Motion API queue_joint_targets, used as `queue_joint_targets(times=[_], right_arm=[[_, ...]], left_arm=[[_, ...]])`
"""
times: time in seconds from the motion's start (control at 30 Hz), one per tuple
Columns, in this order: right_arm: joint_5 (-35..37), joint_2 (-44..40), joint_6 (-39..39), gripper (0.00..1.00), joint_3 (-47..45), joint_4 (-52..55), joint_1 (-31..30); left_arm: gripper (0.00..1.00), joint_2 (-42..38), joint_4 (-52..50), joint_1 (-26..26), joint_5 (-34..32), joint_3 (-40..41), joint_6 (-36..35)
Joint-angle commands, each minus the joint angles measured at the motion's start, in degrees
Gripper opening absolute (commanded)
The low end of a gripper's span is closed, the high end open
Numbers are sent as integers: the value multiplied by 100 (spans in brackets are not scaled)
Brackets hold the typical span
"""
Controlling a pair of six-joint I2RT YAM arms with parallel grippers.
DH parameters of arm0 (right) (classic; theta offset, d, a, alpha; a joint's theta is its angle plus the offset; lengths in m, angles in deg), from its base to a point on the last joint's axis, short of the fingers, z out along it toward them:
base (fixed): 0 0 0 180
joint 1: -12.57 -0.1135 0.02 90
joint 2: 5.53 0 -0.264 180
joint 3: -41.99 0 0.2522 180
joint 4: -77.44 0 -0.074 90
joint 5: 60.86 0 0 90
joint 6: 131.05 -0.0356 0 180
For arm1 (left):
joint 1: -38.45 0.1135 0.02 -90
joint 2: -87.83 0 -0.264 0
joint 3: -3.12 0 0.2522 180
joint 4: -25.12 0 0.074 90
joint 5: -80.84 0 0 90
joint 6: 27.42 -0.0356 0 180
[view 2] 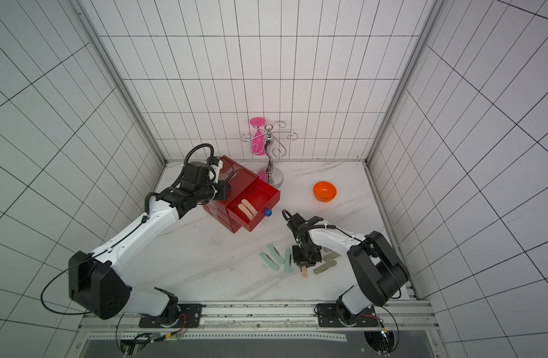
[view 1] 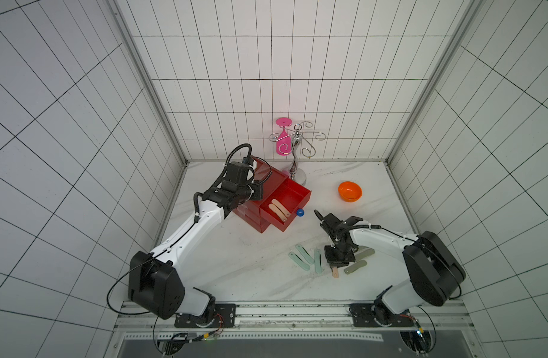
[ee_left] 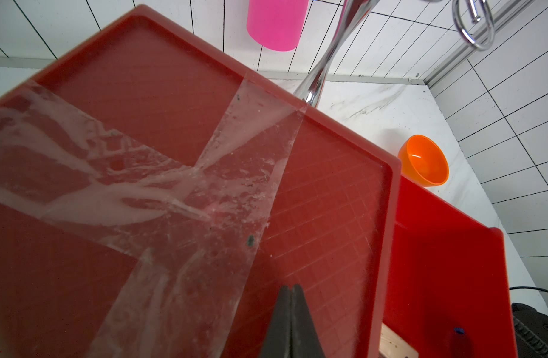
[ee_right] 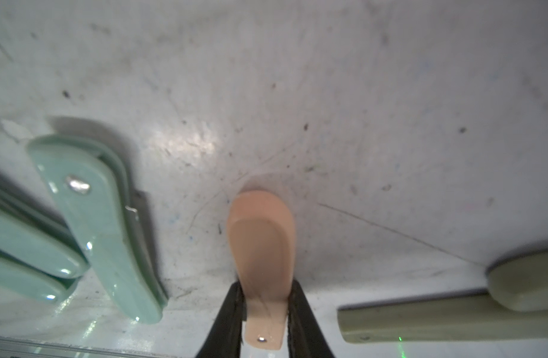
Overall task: Place the fruit knives into the drawer by color
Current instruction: Pick up the fruit knife from the center of the board.
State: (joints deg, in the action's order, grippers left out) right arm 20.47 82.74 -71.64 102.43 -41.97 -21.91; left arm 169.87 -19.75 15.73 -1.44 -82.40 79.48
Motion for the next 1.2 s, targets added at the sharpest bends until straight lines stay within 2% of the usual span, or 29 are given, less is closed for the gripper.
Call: queue_joint_targets(times=[0.0,0.93,1.17], right_arm=[[111,135,-18,22,-187,-171,65],[478,-570,194,22,831,862,250],[653,-834,316,22,1549,1340,284]], left_arm=[[0,304,-914,-22,23,172,-28],[0,304,-923,-22,65,165,-27],[0,313,-922,-22,69,163,-29]])
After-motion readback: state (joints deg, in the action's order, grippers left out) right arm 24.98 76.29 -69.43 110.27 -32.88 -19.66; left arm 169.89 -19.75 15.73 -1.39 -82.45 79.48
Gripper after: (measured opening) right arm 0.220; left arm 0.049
